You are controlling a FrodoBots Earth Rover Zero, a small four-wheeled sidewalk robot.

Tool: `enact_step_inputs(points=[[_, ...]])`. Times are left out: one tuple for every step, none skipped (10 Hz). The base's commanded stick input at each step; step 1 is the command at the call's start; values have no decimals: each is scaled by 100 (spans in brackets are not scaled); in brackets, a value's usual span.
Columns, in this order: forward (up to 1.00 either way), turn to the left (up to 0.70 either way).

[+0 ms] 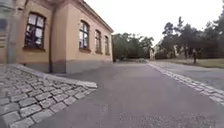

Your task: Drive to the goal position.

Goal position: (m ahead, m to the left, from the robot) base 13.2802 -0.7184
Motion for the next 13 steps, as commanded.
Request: enact_step_inputs(points=[[0, 0], [0, 0], [0, 0], [0, 0], [0, 0], [0, 0], [0, 0], [0, -37], [0, -70], [0, -70], [0, -70], [0, -70], [0, -70]])
